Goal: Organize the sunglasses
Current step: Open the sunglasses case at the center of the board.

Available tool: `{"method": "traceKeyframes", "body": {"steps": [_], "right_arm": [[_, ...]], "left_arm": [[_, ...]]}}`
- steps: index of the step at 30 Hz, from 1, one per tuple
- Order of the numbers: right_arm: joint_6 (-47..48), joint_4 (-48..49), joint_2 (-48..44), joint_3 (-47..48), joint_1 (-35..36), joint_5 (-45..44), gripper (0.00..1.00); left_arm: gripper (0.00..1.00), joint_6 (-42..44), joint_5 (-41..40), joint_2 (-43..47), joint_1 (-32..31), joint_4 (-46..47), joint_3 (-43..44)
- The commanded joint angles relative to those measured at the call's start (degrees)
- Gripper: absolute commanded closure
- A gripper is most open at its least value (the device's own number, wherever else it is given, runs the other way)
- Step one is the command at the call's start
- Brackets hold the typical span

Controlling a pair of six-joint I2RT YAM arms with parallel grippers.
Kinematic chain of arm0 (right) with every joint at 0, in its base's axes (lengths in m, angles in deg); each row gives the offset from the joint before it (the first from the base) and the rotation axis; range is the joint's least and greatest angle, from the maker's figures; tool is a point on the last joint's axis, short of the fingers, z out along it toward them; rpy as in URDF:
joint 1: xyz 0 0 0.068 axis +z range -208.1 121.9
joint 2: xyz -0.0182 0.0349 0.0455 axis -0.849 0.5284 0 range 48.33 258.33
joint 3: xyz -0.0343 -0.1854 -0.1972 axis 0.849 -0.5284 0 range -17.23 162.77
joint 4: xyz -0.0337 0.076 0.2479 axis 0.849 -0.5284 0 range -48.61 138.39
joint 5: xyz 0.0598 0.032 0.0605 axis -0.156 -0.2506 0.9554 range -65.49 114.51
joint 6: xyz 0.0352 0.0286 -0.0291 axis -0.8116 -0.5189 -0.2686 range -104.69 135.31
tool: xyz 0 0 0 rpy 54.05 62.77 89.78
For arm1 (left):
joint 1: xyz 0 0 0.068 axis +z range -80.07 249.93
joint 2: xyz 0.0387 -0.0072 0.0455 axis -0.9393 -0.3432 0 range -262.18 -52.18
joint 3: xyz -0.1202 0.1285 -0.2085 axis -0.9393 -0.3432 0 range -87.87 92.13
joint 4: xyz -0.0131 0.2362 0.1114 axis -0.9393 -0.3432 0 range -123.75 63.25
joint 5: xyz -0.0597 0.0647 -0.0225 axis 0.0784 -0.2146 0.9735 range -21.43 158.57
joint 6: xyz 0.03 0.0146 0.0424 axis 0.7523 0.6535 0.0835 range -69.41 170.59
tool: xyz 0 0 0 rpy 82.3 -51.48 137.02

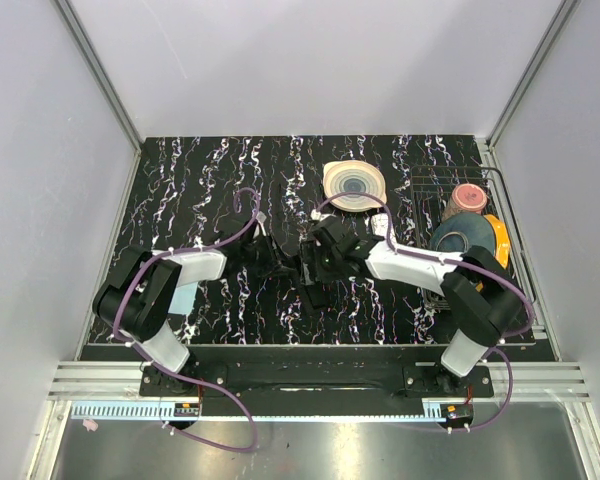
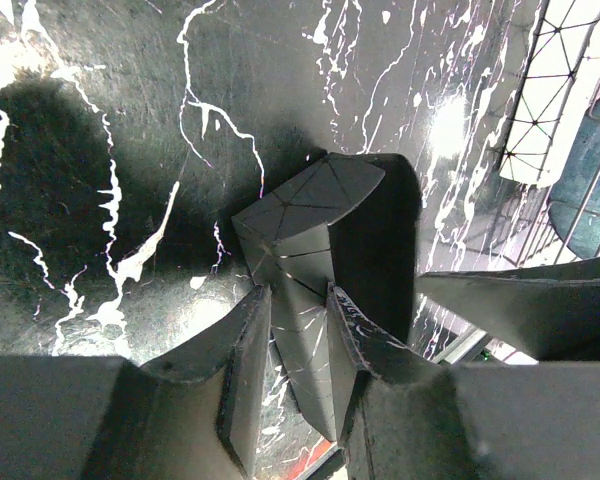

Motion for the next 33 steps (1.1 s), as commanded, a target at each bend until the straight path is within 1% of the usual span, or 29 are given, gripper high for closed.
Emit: {"method": "traceKeyframes", "body": {"steps": [1, 5, 8, 9, 11, 12, 13, 15, 16, 18, 19, 22, 25, 26, 27, 28, 29, 30, 32, 33], "right_arm": [[1.41, -3.12, -5.38, -0.78, -2.04, -4.53, 0.25], [2.03, -4.88, -4.95, -0.51, -3.01, -5.58, 0.26], [1.77, -5.76, -5.29, -1.12, -3.45, -6.54, 0.32], [1.51, -5.93, -5.56, -1.65, -3.63, -6.81, 0.37], [1.24, -6.11, -5.82, -1.92, -4.16, -7.16, 0.41], [1.15, -6.20, -6.00, -2.00, -4.24, -7.51, 0.46], [1.06, -6.29, -6.17, -2.09, -4.33, -7.60, 0.46], [1.07, -6.20, -6.09, -1.31, -4.42, -7.52, 0.54], [1.06, -6.29, -5.91, -1.13, -4.42, -7.25, 0.57], [1.33, -6.20, -4.95, -0.16, -4.42, -6.38, 0.59], [1.41, -6.11, -4.51, 0.10, -4.51, -5.94, 0.60], [2.12, -5.24, -2.23, 0.89, -4.77, -3.04, 0.60], [2.38, -4.79, 0.06, 1.51, -4.95, -2.15, 0.60], [2.47, -4.79, 0.68, 1.77, -5.12, -0.50, 0.61], [2.47, -4.62, 0.86, 1.77, -5.38, -0.05, 0.64], [2.47, -4.53, 0.94, 1.95, -5.47, 0.56, 0.70], [2.38, -4.62, 1.03, 2.12, -5.47, 0.66, 0.78], [1.95, -4.62, 1.03, 2.13, -5.56, 0.57, 0.83], [-0.41, -4.71, 0.25, 1.69, -5.65, -0.48, 0.92], [-1.91, -4.62, -0.19, 1.34, -5.65, -1.27, 1.00]], "left_arm": [[0.68, 4.54, -9.32, -3.65, 0.07, -10.38, -0.63], [0.68, 4.80, -9.23, -3.91, 0.07, -10.73, 0.07], [0.68, 5.15, -9.49, -3.91, 0.07, -11.61, 0.77], [0.68, 5.24, -9.49, -3.91, 0.07, -11.78, 0.86], [0.68, 5.59, -9.41, -3.74, 0.07, -12.05, 1.56], [0.68, 5.68, -9.40, -3.48, 0.07, -12.40, 1.74], [0.68, 5.86, -9.40, -3.47, 0.07, -12.49, 2.00], [0.67, 6.64, -8.88, -2.69, -0.01, -12.58, 2.62], [0.66, 6.82, -8.96, -2.42, 0.07, -12.75, 2.88], [0.63, 7.96, -8.88, -1.55, -0.02, -12.93, 3.93], [0.60, 8.23, -8.79, -1.28, 0.07, -13.02, 4.29], [0.55, 9.28, -8.35, -0.75, -0.02, -13.72, 5.96], [0.48, 9.64, -8.35, -0.05, -0.02, -14.60, 7.19], [0.44, 9.90, -8.96, 0.13, -0.02, -14.95, 7.45], [0.42, 10.34, -9.40, 0.91, -0.02, -16.26, 7.72], [0.39, 10.43, -9.84, 1.36, 0.16, -16.88, 8.24], [0.36, 10.52, -10.80, 1.79, 0.16, -17.58, 8.42], [0.32, 10.78, -11.42, 3.02, 0.25, -19.07, 8.68], [0.29, 10.78, -13.00, 5.30, 0.68, -20.39, 9.30], [0.28, 10.52, -13.53, 6.19, 1.12, -21.88, 9.47]]}}
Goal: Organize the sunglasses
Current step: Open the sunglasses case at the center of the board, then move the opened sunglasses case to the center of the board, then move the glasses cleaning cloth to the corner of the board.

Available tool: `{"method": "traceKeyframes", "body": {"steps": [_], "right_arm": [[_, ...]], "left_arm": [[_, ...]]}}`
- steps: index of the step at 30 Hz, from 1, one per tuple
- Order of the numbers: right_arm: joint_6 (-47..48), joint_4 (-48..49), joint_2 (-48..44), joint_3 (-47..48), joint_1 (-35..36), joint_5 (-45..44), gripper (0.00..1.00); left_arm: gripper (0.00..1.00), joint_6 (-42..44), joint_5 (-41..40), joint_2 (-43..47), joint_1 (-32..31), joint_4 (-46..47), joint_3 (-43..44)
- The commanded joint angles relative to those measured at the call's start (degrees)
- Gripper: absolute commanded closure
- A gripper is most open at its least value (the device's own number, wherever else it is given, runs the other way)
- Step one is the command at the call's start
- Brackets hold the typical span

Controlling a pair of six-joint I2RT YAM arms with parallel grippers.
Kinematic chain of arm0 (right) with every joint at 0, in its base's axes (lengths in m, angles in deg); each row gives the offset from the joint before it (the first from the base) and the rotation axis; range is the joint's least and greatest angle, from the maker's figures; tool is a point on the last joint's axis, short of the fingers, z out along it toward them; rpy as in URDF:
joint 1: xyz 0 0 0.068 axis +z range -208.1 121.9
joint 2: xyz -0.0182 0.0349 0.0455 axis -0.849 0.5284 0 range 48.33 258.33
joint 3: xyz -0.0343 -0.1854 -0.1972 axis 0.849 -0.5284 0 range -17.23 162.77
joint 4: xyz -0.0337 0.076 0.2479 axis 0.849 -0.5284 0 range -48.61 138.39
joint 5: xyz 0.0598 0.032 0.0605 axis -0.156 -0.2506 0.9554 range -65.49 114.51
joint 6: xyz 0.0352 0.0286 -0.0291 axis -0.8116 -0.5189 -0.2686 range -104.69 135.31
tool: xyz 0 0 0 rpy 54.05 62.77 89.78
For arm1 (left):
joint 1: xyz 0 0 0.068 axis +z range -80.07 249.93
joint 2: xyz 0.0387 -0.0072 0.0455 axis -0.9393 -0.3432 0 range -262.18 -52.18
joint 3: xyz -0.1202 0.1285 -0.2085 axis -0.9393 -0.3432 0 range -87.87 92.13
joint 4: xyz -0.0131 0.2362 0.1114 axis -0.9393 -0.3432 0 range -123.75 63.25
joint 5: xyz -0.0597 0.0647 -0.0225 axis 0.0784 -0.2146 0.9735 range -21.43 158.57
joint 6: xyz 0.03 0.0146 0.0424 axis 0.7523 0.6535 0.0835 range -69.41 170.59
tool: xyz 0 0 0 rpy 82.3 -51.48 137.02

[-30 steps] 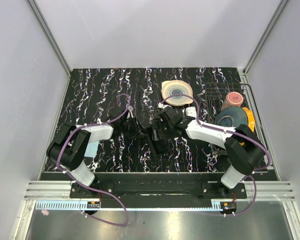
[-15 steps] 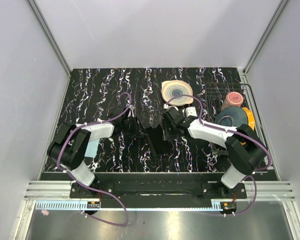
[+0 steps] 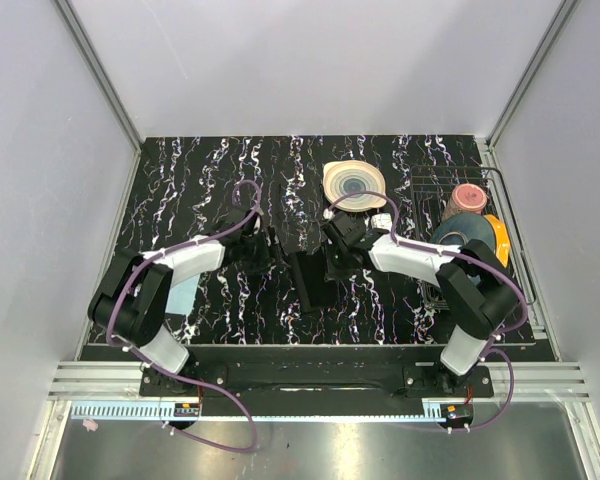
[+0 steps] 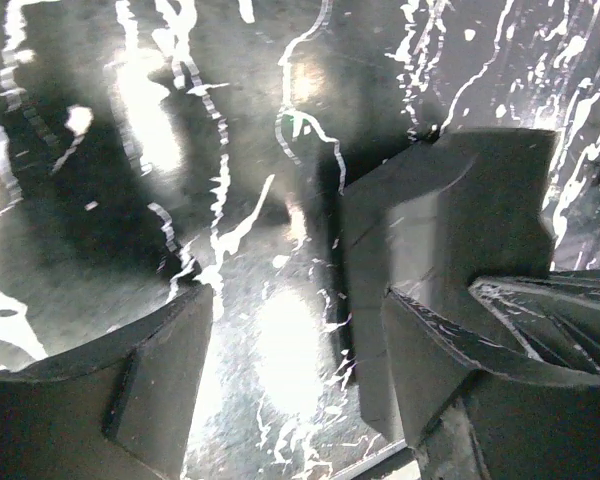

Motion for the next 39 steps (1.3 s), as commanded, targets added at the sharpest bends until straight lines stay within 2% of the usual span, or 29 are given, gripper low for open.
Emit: {"method": "traceKeyframes", "body": {"steps": [1, 5, 10, 14, 16, 17, 19, 20, 22, 23, 26, 27, 29, 33, 36, 37, 38, 39], "right_arm": [[-5.08, 1.02, -1.99, 1.18, -0.51, -3.23, 1.00], [-21.74, 1.11, -7.94, -3.37, -0.51, -10.89, 1.00], [-34.79, -1.25, -13.41, -5.41, -0.51, -20.89, 1.00], [-47.07, -3.72, -13.60, -5.33, -0.51, -23.38, 1.00], [-50.00, -4.25, -12.55, -4.19, -0.51, -22.07, 0.98], [-50.36, -5.47, -11.23, -3.57, -0.51, -21.46, 0.89], [-50.02, -6.01, -10.35, -2.34, -0.51, -19.18, 0.84], [-50.19, -6.62, -9.82, -2.25, -0.51, -18.82, 0.74], [-50.19, -6.54, -9.73, -2.51, -0.60, -18.11, 0.70], [-50.54, -6.71, -10.07, -2.86, -0.51, -18.11, 0.62], [-50.45, -7.24, -12.27, -3.65, -0.51, -18.46, 0.58], [-50.37, -7.59, -13.15, -4.00, -0.51, -18.81, 0.54], [-49.58, -10.12, -16.12, -4.18, -0.51, -21.00, 0.54], [-46.34, -13.83, -21.23, -3.57, -0.51, -25.05, 0.53], [-40.45, -15.15, -23.96, -1.20, -0.51, -28.04, 0.50], [-33.65, -13.93, -24.14, 0.29, -0.51, -27.52, 0.48], [-28.36, -7.31, -23.62, 0.74, -0.51, -25.25, 0.47], [-23.61, -4.98, -22.57, 1.70, -0.51, -20.27, 0.46]], "left_arm": [[0.27, 1.34, -6.28, 5.71, 1.95, -6.33, 2.39], [0.27, 0.37, -11.01, 11.50, 4.24, -11.24, 3.19], [0.27, -1.56, -18.30, 16.17, 7.14, -20.03, 4.07], [0.27, -2.97, -22.80, 20.03, 10.74, -24.51, 2.92], [0.27, -4.02, -23.94, 20.92, 13.89, -25.41, 1.79], [0.26, -4.20, -24.12, 21.53, 14.87, -26.02, 1.52], [0.26, -4.20, -24.39, 21.89, 17.77, -26.37, 0.82], [0.26, -4.03, -24.39, 22.06, 18.74, -26.46, 0.64], [0.26, -4.03, -24.56, 22.33, 21.11, -26.55, 0.20], [0.26, -4.03, -24.56, 22.42, 21.82, -26.55, 0.29], [0.25, -4.29, -24.91, 22.51, 24.46, -26.99, 0.20], [0.25, -4.46, -25.26, 22.51, 25.51, -27.42, 0.11], [0.25, -4.55, -26.32, 22.42, 25.78, -28.48, 0.20], [0.24, -4.46, -27.90, 22.94, 30.51, -30.33, -0.50], [0.24, -3.94, -27.81, 23.91, 33.15, -30.94, -1.55], [0.24, -3.94, -27.99, 24.52, 33.86, -31.29, -1.82], [0.24, -3.59, -27.99, 24.87, 34.56, -31.73, -2.00], [0.24, -3.50, -28.08, 25.14, 36.13, -32.08, -2.26]]}}
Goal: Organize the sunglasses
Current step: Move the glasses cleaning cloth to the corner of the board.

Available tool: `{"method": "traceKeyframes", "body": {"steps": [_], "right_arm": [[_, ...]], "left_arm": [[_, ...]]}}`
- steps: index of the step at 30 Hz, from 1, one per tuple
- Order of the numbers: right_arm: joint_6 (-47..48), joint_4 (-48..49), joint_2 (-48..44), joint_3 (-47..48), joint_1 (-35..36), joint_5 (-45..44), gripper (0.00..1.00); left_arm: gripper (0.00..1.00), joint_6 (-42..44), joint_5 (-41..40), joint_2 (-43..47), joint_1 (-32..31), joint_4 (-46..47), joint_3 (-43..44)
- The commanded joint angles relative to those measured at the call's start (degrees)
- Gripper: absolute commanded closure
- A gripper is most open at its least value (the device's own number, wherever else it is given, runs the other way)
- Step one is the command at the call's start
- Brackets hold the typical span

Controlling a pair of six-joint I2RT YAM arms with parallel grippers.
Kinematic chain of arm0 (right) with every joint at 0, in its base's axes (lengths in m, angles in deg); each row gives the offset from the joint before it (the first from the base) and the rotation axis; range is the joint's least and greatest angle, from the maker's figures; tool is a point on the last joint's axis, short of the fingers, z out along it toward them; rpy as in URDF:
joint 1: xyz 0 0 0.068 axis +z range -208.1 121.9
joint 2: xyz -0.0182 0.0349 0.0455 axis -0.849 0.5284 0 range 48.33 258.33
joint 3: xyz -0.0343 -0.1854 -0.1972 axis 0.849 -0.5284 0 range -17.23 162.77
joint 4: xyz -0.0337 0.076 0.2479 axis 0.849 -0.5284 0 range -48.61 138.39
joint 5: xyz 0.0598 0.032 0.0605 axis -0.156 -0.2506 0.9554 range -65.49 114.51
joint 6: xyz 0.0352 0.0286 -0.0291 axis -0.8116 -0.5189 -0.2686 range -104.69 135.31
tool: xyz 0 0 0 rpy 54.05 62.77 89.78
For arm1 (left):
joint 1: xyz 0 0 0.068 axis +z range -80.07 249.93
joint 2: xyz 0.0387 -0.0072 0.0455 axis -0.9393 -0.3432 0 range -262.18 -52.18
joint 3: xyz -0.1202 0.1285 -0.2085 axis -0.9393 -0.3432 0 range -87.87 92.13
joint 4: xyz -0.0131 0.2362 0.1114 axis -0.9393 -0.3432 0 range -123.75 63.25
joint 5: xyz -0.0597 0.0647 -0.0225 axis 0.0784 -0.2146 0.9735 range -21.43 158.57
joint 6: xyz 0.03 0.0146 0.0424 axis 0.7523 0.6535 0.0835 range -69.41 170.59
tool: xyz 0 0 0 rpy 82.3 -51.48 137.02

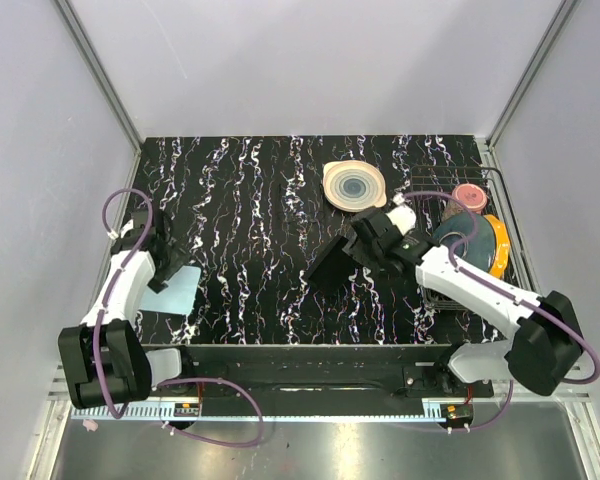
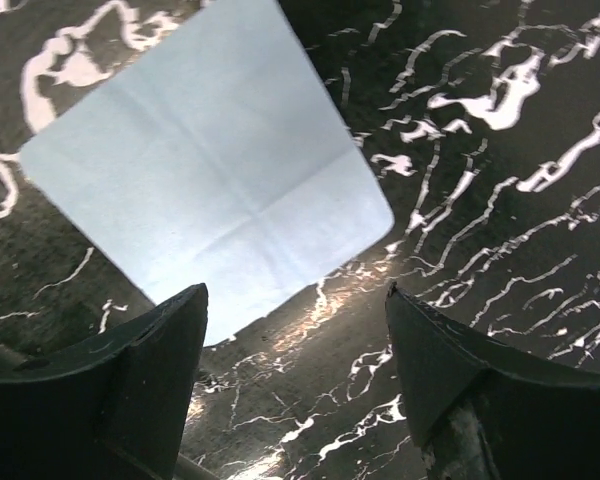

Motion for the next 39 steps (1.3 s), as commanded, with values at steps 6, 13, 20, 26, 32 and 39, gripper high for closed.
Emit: {"method": "traceKeyframes", "body": {"steps": [6, 13, 20, 26, 32, 39], "right_arm": [[33.69, 12.29, 17.66, 19.60, 0.51, 23.73, 0.43], [46.86, 9.74, 39.88, 39.71, 7.44, 35.64, 0.39], [47.33, 20.98, 52.74, 49.23, 12.55, 40.30, 0.38], [45.75, 24.76, 62.24, 58.38, 14.31, 40.92, 0.39], [45.04, 24.42, 63.57, 59.35, 14.49, 35.66, 0.39], [43.46, 24.51, 58.12, 52.59, 12.56, 30.11, 0.36]], "left_arm": [[0.14, 2.96, -4.33, 5.64, 11.72, -4.58, -2.35], [0.07, 2.88, 2.25, 0.21, 15.25, -3.09, -2.27], [0.13, 4.11, 1.64, -4.29, 17.80, -1.95, -0.69], [0.12, 4.54, 5.85, -9.74, 18.33, 0.07, -1.74], [0.14, 5.77, 12.89, -11.85, 18.07, 2.27, -4.64], [0.14, 6.22, 14.92, -13.96, 13.50, 2.98, -4.91]]}}
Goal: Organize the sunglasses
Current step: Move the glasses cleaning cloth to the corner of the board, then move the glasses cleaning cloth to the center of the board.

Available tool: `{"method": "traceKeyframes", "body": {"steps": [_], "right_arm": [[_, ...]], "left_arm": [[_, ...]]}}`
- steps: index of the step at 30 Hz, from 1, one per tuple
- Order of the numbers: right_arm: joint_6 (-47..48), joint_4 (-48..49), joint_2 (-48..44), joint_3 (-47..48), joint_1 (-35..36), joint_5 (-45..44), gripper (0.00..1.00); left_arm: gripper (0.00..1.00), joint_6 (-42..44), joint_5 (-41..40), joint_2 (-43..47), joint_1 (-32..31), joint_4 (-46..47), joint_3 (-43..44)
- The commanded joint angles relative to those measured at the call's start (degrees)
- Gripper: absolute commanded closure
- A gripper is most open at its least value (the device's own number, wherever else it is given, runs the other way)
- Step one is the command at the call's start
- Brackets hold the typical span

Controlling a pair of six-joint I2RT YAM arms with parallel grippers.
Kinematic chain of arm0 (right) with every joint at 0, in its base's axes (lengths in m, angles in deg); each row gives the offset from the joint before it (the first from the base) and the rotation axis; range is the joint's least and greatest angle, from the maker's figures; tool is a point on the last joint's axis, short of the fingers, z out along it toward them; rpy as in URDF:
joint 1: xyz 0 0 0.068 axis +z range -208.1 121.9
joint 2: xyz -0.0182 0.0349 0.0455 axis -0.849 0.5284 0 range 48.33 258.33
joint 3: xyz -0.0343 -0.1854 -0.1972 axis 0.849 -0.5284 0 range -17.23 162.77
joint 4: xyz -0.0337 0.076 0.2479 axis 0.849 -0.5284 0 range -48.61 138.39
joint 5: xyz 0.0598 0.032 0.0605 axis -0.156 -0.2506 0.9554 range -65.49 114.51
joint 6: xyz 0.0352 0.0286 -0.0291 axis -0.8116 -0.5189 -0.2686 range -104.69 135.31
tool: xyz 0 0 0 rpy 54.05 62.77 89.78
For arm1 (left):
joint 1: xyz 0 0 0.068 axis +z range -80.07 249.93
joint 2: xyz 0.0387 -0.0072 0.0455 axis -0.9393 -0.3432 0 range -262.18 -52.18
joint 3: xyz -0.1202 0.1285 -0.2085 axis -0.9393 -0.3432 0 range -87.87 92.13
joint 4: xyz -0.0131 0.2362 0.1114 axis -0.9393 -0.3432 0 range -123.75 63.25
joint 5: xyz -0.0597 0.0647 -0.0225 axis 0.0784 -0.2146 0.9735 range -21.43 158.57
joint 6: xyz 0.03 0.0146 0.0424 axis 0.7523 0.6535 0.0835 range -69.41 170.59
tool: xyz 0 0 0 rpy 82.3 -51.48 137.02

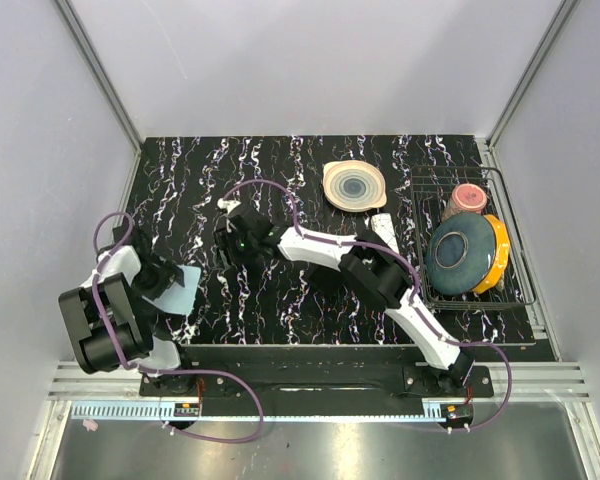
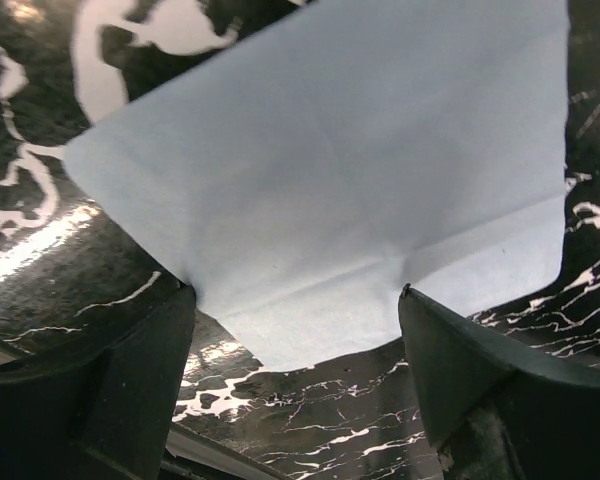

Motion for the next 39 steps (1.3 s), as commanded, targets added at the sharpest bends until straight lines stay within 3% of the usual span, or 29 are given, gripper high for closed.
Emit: {"method": "traceKeyframes", "body": {"steps": [1, 12, 19, 23, 30, 33, 39], "right_arm": [[-1.54, 1.78, -5.86, -2.76, -2.13, -3.40, 0.36], [0.39, 2.57, -5.16, -1.27, -2.49, 2.93, 0.39], [0.04, 2.57, -3.32, 1.10, -2.57, 4.51, 0.40], [-1.28, 2.48, -4.54, -0.65, -2.66, 0.75, 0.40], [-2.52, 2.13, -4.99, -2.68, -3.89, 7.14, 0.44], [-1.64, 0.47, -3.76, -1.54, -3.19, 11.19, 0.49], [-0.58, -2.44, -2.18, 0.04, 0.76, 9.97, 0.53]], "left_arm": [[0.14, 0.01, 4.34, -2.31, -3.90, 2.67, -1.02], [0.16, -2.72, 2.14, -3.80, -14.10, 3.46, -2.77], [0.23, -5.09, 6.97, -4.42, -19.72, 6.36, -3.92], [0.26, -5.97, 9.52, -4.86, -23.15, 7.15, -3.39], [0.27, -4.04, -3.55, 4.95, -21.05, -1.97, 3.11], [0.27, -2.98, -5.59, 9.63, -17.19, -3.57, 4.96], [0.30, -0.44, -4.99, 11.22, -9.89, -3.75, 5.05]]}}
